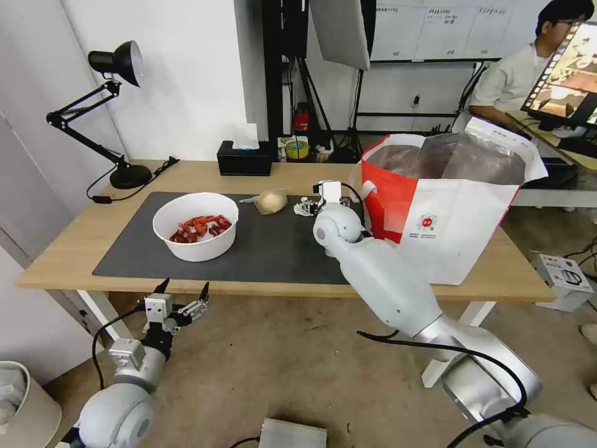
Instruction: Pick up the trash from the table and place it into the takeout bag.
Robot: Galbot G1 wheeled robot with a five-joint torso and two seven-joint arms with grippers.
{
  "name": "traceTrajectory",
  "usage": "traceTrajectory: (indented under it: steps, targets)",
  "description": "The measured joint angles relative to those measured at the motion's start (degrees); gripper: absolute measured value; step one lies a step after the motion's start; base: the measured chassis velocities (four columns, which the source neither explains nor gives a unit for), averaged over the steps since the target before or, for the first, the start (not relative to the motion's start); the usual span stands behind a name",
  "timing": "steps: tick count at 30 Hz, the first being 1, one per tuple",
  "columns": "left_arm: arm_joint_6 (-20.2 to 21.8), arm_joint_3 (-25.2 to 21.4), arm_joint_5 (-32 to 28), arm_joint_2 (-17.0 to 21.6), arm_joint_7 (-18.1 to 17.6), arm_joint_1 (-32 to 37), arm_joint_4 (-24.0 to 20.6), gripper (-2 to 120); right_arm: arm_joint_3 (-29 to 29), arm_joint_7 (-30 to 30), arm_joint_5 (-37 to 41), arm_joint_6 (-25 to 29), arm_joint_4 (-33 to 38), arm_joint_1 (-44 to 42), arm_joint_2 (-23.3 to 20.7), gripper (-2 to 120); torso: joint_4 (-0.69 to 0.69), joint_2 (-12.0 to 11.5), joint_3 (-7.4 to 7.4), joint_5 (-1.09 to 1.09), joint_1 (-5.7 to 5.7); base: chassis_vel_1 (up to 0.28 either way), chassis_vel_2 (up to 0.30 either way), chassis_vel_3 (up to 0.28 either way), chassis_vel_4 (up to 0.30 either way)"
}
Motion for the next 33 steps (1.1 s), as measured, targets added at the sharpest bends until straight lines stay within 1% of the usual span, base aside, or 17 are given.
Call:
traceTrajectory:
  steps: [15, 25, 33]
  targets:
    - [-0.02, -0.55, 0.26, -0.28, 0.00, 0.39, -0.61, 100, -2.28, -3.86, -0.79, -1.40, -1.39, 1.98, -1.22, 100, 0.00, 0.00, 0.00, 0.00, 0.00, 0.000, 0.000, 0.000, 0.000]
    - [-0.09, -0.64, 0.43, -0.27, 0.00, 0.44, -0.87, 100, -2.96, -7.18, -1.64, -1.12, -3.89, 3.55, -0.53, 100, 0.00, 0.00, 0.00, 0.00, 0.00, 0.000, 0.000, 0.000, 0.000]
    - [-0.12, -0.41, 0.45, -0.33, 0.00, 0.38, -0.85, 100, -3.41, -8.51, -2.21, -0.84, -5.24, 4.46, 0.22, 100, 0.00, 0.00, 0.00, 0.00, 0.00, 0.000, 0.000, 0.000, 0.000]
